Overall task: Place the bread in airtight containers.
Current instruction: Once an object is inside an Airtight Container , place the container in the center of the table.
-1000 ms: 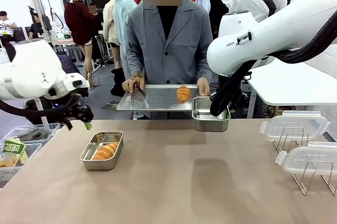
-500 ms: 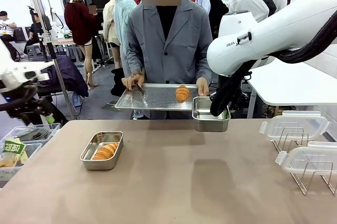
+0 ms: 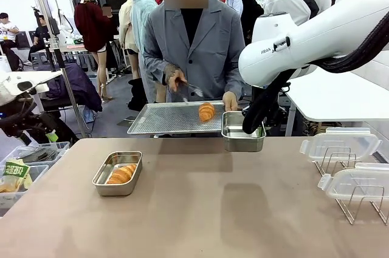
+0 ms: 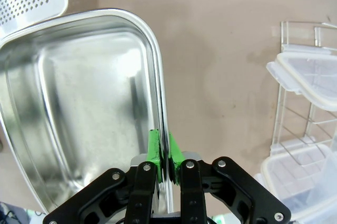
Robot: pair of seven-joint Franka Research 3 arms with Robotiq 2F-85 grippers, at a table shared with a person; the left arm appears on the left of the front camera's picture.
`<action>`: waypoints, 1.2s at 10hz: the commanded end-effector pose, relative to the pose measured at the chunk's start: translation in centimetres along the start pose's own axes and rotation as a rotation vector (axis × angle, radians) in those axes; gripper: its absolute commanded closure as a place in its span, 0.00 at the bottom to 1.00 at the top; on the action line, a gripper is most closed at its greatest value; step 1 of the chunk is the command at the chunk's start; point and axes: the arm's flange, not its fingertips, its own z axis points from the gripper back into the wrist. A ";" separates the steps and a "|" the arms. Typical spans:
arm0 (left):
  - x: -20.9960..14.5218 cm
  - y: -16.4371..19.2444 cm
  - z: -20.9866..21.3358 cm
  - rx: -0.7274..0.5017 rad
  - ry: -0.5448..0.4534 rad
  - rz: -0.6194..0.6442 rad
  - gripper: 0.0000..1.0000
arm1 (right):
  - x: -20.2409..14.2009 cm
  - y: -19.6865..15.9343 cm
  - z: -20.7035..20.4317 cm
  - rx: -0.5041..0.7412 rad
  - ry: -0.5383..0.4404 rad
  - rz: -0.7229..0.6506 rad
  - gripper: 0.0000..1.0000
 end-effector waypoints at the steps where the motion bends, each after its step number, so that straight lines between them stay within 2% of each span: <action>1: 0.1 0.1 0.0 0.027 0.008 0.011 0.00 | -0.1 0.0 0.0 0.008 -0.021 -0.009 1.00; 12: 0.1 0.1 0.0 0.027 0.008 0.011 0.00 | -0.1 0.0 0.0 0.008 -0.021 -0.009 1.00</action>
